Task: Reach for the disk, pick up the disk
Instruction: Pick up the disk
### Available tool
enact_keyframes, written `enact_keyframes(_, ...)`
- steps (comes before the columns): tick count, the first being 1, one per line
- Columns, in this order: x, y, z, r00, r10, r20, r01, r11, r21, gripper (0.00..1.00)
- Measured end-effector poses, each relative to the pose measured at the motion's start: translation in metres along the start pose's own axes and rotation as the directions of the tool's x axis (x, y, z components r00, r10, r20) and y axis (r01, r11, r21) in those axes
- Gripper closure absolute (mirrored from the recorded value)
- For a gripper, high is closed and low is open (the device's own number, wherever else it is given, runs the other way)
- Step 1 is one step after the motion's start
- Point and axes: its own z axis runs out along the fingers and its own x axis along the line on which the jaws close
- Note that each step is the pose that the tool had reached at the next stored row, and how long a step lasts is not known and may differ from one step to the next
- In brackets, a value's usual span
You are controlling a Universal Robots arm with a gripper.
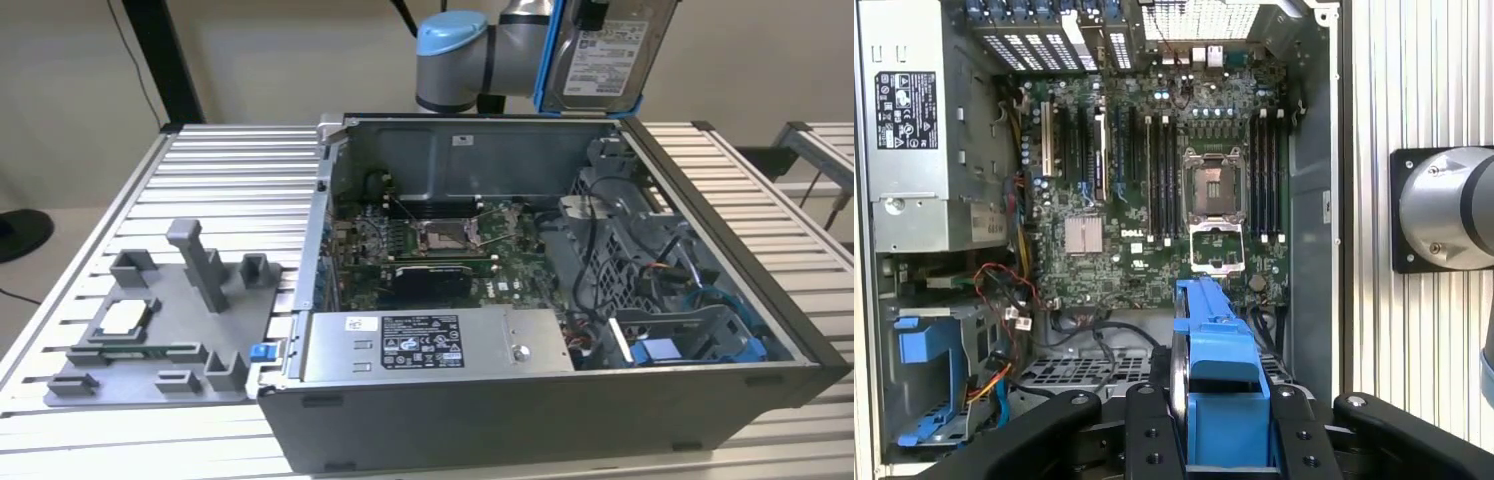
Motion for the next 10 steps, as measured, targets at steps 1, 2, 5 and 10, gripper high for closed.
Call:
enact_keyframes(1, 0.0002, 0.0000, 0.0000, 1.0000, 0.000, 0.0000, 0.000, 1.0000, 0.0000, 1.00)
enact_keyframes(2, 0.0003, 0.0000, 0.0000, 1.0000, 0.000, 0.0001, 0.000, 1.0000, 0.0000, 1.00)
enact_keyframes(5, 0.0023, -0.0001, -0.0001, 1.0000, 0.000, -0.0001, 0.000, 1.0000, 0.0000, 1.00)
enact_keyframes(10, 0.0105, -0.0006, -0.0004, 1.0000, 0.000, -0.0002, 0.000, 1.0000, -0.0001, 1.00)
